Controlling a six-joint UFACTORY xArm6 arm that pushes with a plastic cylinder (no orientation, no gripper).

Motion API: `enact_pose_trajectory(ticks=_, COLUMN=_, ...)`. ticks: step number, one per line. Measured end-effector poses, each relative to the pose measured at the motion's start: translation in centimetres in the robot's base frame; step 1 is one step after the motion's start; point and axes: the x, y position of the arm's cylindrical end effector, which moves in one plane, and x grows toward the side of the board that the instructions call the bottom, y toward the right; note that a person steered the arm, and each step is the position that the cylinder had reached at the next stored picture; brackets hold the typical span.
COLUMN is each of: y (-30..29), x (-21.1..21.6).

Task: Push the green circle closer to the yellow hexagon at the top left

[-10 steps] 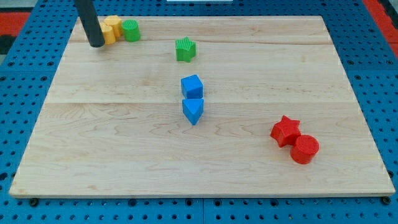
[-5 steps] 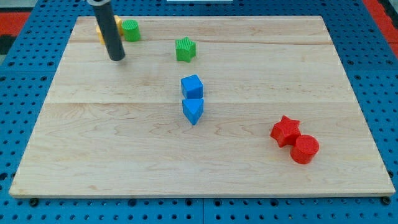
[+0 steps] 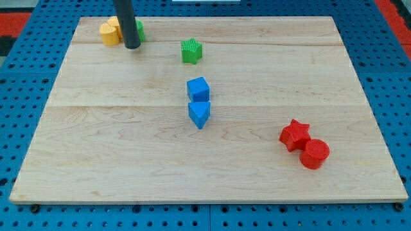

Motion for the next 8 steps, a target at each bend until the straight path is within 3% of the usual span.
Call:
enact_pose_trajectory(ticks=4, y=3.1, x=-4.7)
enact_pose_trajectory(ticks=6, y=9.7, x=-5.3)
enact_pose_trajectory(ticks=7, y=10.2, x=-8.6)
enact_pose_trajectory(ticks=8, y=8.5, x=-8.6)
